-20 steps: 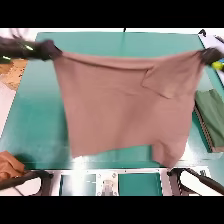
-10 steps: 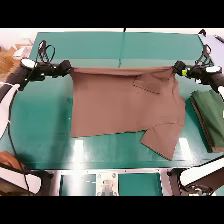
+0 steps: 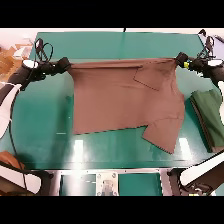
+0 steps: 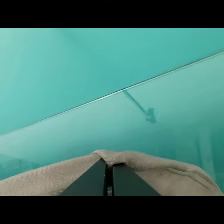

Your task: Fold the shirts.

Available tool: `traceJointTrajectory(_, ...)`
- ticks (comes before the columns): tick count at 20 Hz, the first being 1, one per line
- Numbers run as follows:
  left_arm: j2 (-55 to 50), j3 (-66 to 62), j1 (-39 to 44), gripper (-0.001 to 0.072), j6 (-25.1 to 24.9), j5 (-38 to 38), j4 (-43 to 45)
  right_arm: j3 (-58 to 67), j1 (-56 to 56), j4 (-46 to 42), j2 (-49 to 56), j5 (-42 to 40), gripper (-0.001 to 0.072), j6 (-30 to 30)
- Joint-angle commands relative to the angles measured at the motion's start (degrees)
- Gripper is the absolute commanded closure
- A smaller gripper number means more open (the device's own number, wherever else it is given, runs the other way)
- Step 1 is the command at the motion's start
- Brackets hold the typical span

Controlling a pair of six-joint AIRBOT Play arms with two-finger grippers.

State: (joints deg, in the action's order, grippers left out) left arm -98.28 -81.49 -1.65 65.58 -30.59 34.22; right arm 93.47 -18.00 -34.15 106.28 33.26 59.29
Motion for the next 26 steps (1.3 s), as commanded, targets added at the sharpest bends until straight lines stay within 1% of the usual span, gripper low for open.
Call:
traceJointTrajectory(1, -0.07, 0.02, -0.07, 0.0686, -0.09, -0.96, -0.46, 0.46, -0.33, -2.58, 0.13, 0.24, 0.0690, 0.04)
traceJointTrajectory(4, -0.07, 0.02, -0.07, 0.0687, 0.09, -9.86, 2.25, 0.46, -1.27, -12.72, 0.13, 6.69, 0.0690, 0.31)
traceJointTrajectory(6, -0.07, 0.13, -0.04, 0.0686, 1.79, -15.26, 4.55, 0.46, -2.19, -17.90, 0.13, 10.91, 0.0690, 0.28)
traceJointTrajectory(8, -0.07, 1.22, -0.04, 0.0686, 3.78, -19.26, 6.75, 0.46, -2.99, -20.46, 0.13, 14.51, 0.0690, 0.28)
traceJointTrajectory(10, -0.07, 3.45, -0.04, 0.0686, 5.18, -21.42, 7.80, 0.46, -3.63, -22.47, 0.13, 17.22, 0.0690, 0.26)
traceJointTrajectory(13, -0.07, 7.08, 1.70, 0.0686, 5.55, -20.83, 8.37, 0.44, -3.56, -26.62, 0.13, 20.31, 0.0690, 0.28)
traceJointTrajectory(16, -0.07, 8.00, 4.46, 0.0686, 7.39, -18.82, 11.74, 0.13, -3.58, -27.15, 0.15, 22.27, 0.0689, 0.33)
traceJointTrajectory(18, -0.07, 8.00, 5.49, 0.0686, 8.55, -17.88, 12.81, 0.02, -3.58, -29.59, 0.17, 23.06, 0.0689, 2.80)
traceJointTrajectory(20, -0.07, 8.00, 5.49, 0.0686, 9.60, -18.05, 13.07, 0.02, -3.58, -32.35, 0.20, 24.06, 0.0689, 4.96)
traceJointTrajectory(22, -0.07, 8.00, 5.49, 0.0686, 9.99, -18.12, 13.11, 0.02, -3.58, -35.01, 0.20, 24.92, 0.0689, 5.25)
traceJointTrajectory(26, -0.07, 8.00, 5.49, 0.0686, 10.93, -19.47, 13.35, 0.02, -3.58, -35.50, 0.35, 25.03, 0.0689, 5.22)
